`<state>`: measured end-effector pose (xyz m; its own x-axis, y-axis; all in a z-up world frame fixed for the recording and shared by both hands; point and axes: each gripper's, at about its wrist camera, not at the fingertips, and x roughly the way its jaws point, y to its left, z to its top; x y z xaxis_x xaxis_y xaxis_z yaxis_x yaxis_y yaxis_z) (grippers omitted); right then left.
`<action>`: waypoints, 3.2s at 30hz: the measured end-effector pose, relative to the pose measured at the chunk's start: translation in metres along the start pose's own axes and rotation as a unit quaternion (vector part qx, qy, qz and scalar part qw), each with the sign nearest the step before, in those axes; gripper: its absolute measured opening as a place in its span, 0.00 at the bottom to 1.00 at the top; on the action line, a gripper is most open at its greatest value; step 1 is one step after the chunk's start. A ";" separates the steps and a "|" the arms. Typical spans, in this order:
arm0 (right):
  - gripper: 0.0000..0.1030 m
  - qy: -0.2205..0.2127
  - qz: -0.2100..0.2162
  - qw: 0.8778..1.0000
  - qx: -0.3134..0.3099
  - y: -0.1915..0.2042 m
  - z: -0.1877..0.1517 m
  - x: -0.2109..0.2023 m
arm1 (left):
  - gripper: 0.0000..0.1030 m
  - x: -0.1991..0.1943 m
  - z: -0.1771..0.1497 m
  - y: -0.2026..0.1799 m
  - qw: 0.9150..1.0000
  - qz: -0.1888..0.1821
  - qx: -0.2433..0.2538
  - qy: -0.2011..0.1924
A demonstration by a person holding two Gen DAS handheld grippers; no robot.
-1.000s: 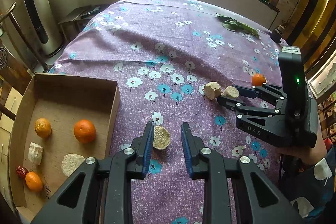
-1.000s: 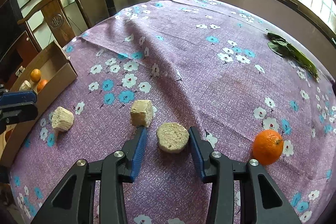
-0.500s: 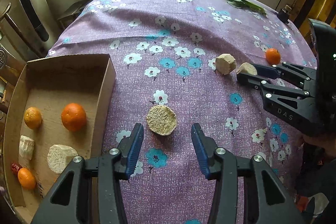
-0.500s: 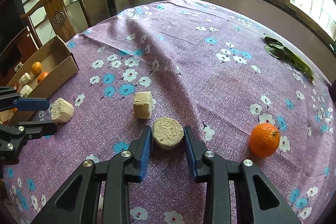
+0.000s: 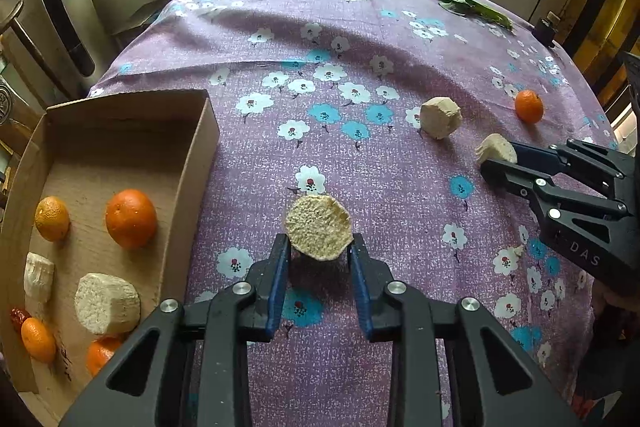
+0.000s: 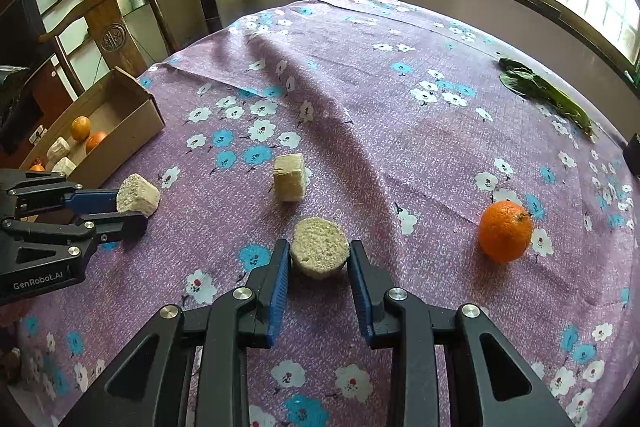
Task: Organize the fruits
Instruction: 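Carry the slice in the right tool into the box while the left tool carries the cube, then open both tools to release the slice and cube in the box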
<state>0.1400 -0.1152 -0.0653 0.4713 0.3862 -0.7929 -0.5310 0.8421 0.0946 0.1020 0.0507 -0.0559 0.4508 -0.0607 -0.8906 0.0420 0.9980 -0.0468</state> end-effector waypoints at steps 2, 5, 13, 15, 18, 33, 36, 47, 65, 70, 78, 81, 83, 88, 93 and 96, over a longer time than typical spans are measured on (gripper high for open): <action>0.31 -0.001 0.001 1.000 0.003 0.005 -0.005 -0.008 | 0.27 -0.009 -0.003 -0.002 1.000 -0.004 0.002 -0.008; 0.31 -0.007 0.006 1.000 0.005 0.014 -0.012 -0.021 | 0.27 -0.023 -0.010 -0.005 1.000 -0.001 0.003 -0.021; 0.31 -0.025 0.024 0.999 0.011 0.045 -0.024 -0.045 | 0.27 -0.051 -0.033 0.004 0.999 0.019 -0.007 -0.046; 0.31 -0.025 0.029 0.999 0.006 0.055 -0.025 -0.048 | 0.27 -0.056 -0.039 0.008 0.999 0.020 -0.012 -0.049; 0.31 -0.029 0.034 0.999 -0.001 0.067 -0.026 -0.052 | 0.27 -0.064 -0.046 0.014 0.998 0.029 -0.018 -0.056; 0.31 -0.037 0.064 0.996 -0.058 0.139 -0.011 -0.059 | 0.27 -0.093 -0.076 0.062 0.993 0.064 -0.055 -0.083; 0.31 -0.033 0.068 0.995 -0.071 0.153 -0.007 -0.056 | 0.27 -0.098 -0.081 0.074 0.992 0.065 -0.067 -0.086; 0.31 -0.023 0.090 0.989 -0.119 0.200 0.014 -0.039 | 0.27 -0.114 -0.103 0.126 0.988 0.061 -0.113 -0.087; 0.31 0.010 0.128 0.975 -0.181 0.270 0.044 0.010 | 0.27 -0.102 -0.126 0.166 0.985 0.070 -0.145 -0.061; 0.31 0.026 0.135 0.970 -0.199 0.287 0.053 0.029 | 0.27 -0.097 -0.126 0.169 0.985 0.072 -0.145 -0.055; 0.31 0.053 0.140 0.965 -0.214 0.302 0.059 0.058 | 0.28 -0.088 -0.127 0.172 0.985 0.078 -0.149 -0.046; 0.31 0.058 0.144 0.965 -0.210 0.303 0.059 0.065 | 0.28 -0.086 -0.127 0.172 0.984 0.086 -0.148 -0.046; 0.31 0.057 0.146 0.966 -0.207 0.303 0.060 0.066 | 0.28 -0.086 -0.127 0.171 0.984 0.090 -0.150 -0.046; 0.55 0.049 0.149 0.968 -0.195 0.297 0.060 0.057 | 0.31 -0.086 -0.128 0.170 0.981 0.109 -0.154 -0.049; 0.56 0.026 0.151 0.971 -0.185 0.285 0.056 0.029 | 0.52 -0.099 -0.127 0.169 0.977 0.126 -0.157 -0.072; 0.63 0.005 0.138 0.975 -0.176 0.270 0.050 0.008 | 0.69 -0.108 -0.123 0.165 0.975 0.131 -0.154 -0.089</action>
<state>0.0358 0.1346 -0.0159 0.2711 0.5746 -0.7723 -0.8456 0.5255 0.0941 -0.0495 0.2239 -0.0236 0.5592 0.2221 -0.7988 -0.3533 0.9354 0.0127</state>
